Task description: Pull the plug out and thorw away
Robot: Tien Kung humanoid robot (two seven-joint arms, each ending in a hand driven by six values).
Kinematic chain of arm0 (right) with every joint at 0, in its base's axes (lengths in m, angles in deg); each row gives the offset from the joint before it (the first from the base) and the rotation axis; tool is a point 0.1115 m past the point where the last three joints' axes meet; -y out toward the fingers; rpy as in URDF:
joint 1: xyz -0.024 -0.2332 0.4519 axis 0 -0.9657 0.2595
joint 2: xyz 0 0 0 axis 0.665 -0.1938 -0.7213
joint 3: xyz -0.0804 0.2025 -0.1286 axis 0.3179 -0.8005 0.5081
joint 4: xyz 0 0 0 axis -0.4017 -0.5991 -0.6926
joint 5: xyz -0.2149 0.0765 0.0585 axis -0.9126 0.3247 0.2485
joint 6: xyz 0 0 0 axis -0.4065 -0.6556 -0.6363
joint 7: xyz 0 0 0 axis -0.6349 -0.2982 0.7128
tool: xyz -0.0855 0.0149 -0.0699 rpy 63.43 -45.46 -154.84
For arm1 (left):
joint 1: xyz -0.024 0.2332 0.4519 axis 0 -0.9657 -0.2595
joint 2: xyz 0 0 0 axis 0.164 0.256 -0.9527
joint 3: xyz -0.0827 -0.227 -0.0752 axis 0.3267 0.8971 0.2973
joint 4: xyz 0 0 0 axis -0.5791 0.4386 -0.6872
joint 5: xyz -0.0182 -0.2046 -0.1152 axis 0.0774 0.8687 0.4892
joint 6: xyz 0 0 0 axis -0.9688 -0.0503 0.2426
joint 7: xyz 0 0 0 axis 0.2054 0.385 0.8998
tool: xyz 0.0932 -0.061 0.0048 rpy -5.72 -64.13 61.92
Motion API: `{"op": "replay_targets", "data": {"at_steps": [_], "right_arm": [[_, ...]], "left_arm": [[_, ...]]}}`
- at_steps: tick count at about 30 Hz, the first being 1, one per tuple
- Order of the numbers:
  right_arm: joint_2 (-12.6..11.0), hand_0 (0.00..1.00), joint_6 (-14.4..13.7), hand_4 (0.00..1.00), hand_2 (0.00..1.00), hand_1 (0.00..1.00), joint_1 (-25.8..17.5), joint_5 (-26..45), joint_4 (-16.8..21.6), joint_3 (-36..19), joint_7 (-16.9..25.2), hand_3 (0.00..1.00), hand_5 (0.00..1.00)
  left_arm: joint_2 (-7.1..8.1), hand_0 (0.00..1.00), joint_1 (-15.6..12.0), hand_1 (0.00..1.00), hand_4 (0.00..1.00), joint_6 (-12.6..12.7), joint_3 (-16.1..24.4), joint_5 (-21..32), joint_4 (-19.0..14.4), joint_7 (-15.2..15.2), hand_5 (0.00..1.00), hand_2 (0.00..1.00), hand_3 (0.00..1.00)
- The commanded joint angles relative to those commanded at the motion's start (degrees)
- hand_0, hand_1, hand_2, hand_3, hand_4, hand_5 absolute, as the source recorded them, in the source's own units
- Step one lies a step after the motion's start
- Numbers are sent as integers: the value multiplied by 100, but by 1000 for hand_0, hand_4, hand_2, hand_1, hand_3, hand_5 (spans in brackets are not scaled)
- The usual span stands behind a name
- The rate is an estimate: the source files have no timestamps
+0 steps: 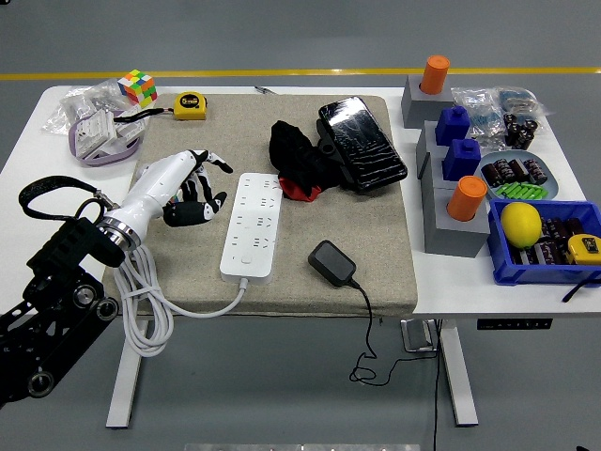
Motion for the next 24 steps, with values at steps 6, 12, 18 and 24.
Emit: {"op": "replay_targets", "data": {"at_steps": [6,12,18,24], "right_arm": [[4,619,4,986,684,663,7,1,-5,4,1,633,524],[4,619,9,986,683,662,6,4,-6,13,4,633,524],[-8,619,12,986,683,662,24,9,-1,13,6,633,524],[-7,619,20,986,684,662,19,3,-9,2,3,633,525]], "left_arm": [[-5,675,-5,806,956,44,-7,206,104,6,399,811,838],[-43,903,-19,996,998,108,-7,260,121,-193,947,998,998],[-60,966,17,998,998,-50,58,243,108,-1,969,998,998],[-68,841,-10,915,998,-124,120,197,128,92,716,934,998]]}}
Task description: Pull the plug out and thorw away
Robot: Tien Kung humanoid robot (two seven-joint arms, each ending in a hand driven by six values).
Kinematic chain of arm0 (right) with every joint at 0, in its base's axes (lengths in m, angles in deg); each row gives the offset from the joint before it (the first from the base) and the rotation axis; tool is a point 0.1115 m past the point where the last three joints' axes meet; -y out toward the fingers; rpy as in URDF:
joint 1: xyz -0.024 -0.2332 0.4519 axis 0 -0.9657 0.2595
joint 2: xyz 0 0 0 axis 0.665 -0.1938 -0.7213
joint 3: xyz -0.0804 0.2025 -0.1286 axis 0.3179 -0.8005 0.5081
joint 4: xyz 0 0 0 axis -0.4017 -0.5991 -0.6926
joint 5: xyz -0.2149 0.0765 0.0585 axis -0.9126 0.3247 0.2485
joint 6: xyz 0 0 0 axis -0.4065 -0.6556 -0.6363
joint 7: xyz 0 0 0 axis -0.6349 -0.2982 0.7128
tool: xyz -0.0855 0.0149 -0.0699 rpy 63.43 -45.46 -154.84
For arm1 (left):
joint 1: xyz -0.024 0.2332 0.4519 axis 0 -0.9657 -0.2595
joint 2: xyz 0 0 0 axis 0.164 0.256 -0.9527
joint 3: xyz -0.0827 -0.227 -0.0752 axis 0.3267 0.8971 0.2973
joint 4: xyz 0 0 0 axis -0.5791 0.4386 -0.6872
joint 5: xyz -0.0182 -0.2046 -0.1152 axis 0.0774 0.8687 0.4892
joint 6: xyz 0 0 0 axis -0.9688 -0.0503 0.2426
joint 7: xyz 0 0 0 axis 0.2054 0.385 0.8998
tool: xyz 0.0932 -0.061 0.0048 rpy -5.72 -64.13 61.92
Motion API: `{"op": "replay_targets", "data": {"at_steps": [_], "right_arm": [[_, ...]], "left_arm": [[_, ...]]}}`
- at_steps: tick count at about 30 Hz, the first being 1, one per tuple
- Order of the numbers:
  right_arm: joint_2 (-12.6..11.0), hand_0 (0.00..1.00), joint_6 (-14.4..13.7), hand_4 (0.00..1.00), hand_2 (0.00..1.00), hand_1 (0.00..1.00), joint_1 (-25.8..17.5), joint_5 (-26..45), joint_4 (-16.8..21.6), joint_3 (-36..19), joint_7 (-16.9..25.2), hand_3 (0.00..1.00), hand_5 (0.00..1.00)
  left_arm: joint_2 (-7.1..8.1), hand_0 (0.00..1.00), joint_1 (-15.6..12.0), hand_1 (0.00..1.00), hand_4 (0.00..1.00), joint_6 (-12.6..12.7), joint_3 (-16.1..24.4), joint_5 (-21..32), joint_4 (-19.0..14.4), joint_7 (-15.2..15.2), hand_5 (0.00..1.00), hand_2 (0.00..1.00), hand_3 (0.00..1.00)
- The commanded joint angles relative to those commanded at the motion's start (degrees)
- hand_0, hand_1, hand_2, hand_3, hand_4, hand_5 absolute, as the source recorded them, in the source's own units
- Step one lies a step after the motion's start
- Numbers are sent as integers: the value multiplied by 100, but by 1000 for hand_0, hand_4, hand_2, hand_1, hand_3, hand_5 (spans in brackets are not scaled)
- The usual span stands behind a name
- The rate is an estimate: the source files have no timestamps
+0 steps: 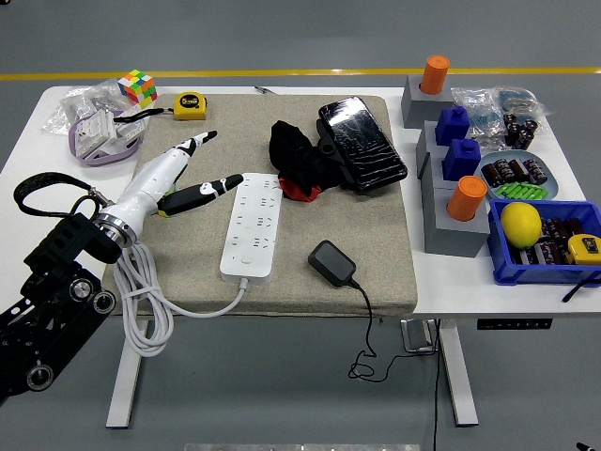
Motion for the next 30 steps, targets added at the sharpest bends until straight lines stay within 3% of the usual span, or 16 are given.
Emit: {"op": "replay_targets", "data": {"at_steps": [1,30], "right_arm": [[-1,619,1,987,683,663,-3,1,1,6,0,633,525],[-27,619,-5,986,684,662,-39,33,11,100,0,634,525]], "left_arm": [[-1,840,0,902,998,-3,10,1,4,6,674,924,998],[-8,785,22,854,998,-77,219,27,185,46,636,905,985]]}}
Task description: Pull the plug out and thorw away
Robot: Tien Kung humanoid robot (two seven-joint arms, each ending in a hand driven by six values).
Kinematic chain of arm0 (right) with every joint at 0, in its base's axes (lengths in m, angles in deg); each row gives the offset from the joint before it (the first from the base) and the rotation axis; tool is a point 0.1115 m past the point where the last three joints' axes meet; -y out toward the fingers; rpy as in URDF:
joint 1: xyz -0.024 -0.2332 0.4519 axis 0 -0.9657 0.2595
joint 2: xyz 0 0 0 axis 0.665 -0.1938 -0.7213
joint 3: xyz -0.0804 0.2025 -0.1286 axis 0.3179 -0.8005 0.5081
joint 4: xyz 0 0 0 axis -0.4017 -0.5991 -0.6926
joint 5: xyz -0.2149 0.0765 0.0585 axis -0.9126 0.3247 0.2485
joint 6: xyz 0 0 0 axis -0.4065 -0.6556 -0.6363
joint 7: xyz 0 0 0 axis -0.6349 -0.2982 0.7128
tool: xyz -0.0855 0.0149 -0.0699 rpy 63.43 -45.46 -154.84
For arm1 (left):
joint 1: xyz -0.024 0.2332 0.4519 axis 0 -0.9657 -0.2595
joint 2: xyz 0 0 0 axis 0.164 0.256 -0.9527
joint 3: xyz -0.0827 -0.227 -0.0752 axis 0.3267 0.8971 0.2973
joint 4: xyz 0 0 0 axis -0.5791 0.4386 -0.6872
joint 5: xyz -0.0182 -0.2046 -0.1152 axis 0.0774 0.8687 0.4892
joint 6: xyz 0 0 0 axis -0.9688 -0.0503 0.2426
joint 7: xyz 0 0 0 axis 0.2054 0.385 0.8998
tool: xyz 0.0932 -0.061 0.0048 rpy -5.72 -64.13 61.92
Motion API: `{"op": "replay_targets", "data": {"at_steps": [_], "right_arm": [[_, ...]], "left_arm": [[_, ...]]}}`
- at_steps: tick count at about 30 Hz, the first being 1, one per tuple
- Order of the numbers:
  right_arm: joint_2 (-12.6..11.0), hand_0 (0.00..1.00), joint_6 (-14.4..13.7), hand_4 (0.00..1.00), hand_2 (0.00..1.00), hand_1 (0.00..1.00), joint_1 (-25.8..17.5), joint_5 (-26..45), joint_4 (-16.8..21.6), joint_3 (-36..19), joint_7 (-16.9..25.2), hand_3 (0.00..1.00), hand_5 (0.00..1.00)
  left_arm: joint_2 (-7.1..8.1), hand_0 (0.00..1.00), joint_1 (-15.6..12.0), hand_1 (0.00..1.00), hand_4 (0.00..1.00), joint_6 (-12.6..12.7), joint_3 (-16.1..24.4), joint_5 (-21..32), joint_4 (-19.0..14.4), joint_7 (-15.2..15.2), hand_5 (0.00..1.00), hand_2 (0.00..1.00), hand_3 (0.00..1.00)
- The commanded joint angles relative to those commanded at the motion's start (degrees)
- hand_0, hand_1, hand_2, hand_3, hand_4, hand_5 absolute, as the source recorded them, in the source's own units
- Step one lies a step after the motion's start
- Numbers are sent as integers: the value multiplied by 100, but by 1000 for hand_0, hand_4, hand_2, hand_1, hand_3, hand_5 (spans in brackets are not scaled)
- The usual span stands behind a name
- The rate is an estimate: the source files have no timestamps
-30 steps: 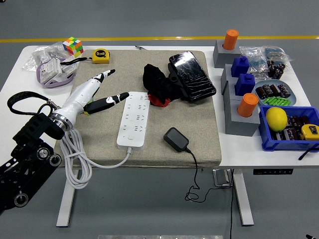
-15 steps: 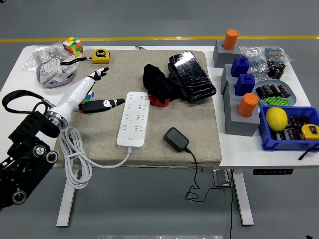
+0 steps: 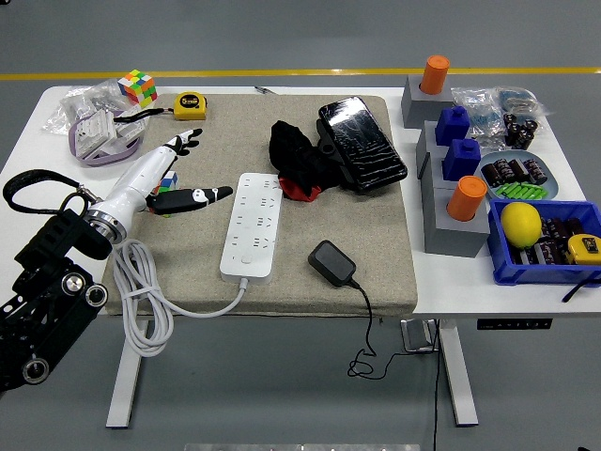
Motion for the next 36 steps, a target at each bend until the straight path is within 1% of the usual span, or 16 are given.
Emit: {"op": "replay_targets", "data": {"at_steps": [19,36], "right_arm": [[36,618,1,988,683,662,-43,-17,4,-78,0,635,529],[38,618,0,987,683,662,-24,-25,3,-127,-3,635,530]], "left_arm": [[-31,781,-61,847,998,-28,13,-19,39,16,629,900,972],[-48,776,-48,843,998,-62,28,-18,38,31,629,898,969]]}}
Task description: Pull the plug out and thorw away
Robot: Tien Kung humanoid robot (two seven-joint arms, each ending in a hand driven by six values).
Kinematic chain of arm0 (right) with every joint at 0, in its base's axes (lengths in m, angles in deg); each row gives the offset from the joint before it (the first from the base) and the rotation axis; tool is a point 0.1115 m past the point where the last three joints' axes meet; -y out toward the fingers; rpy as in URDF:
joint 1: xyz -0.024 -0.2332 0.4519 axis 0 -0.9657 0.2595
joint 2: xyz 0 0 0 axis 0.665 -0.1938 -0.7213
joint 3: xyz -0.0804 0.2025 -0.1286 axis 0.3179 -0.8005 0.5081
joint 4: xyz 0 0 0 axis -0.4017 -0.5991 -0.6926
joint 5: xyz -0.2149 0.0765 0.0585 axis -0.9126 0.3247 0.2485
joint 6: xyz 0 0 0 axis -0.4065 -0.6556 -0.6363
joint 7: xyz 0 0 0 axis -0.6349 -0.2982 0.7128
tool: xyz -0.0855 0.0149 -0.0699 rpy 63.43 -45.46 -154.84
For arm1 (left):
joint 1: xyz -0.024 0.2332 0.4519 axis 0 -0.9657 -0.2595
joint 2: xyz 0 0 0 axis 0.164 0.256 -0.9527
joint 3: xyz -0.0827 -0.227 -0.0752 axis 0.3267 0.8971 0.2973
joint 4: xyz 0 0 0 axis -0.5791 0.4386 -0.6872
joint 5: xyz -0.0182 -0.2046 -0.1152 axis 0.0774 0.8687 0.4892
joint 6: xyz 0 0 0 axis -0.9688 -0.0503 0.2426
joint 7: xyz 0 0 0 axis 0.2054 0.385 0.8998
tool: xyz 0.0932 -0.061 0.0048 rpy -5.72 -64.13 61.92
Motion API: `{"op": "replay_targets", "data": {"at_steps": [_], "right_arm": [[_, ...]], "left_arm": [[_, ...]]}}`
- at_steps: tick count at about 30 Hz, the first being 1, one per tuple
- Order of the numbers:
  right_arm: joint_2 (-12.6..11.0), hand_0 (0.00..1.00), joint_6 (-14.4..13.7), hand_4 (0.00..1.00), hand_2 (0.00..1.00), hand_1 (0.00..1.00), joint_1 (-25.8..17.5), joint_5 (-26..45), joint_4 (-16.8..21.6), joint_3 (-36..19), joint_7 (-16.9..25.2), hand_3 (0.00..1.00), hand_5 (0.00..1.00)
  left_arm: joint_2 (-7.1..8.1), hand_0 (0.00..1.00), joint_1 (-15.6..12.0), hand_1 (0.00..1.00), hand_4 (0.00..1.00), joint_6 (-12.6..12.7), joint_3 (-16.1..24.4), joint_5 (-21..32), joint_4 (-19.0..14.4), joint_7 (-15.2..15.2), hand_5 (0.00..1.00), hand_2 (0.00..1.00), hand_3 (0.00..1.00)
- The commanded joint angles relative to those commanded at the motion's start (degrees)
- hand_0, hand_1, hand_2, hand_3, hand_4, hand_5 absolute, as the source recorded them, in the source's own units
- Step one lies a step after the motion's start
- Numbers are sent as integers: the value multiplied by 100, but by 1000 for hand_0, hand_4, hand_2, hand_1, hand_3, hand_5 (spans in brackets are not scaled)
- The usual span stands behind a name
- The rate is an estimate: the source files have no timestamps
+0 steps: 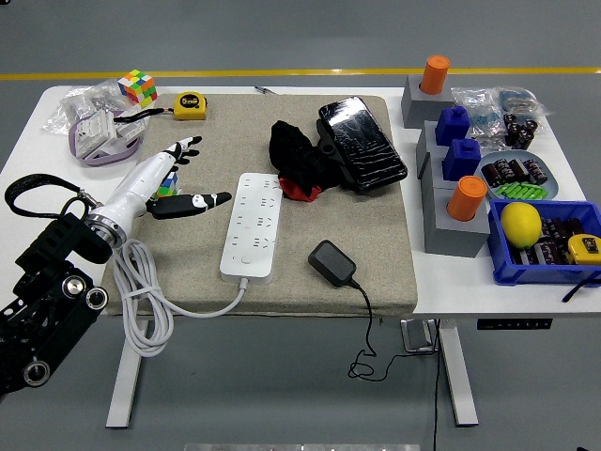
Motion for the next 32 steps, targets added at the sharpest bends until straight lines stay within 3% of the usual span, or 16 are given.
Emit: {"op": "replay_targets", "data": {"at_steps": [32], "right_arm": [[-8,618,1,986,683,662,9,16,0,35,4,635,534]], "left_arm": [[7,774,6,841,998,-19,9,-16,-3,12,626,893,963]]}}
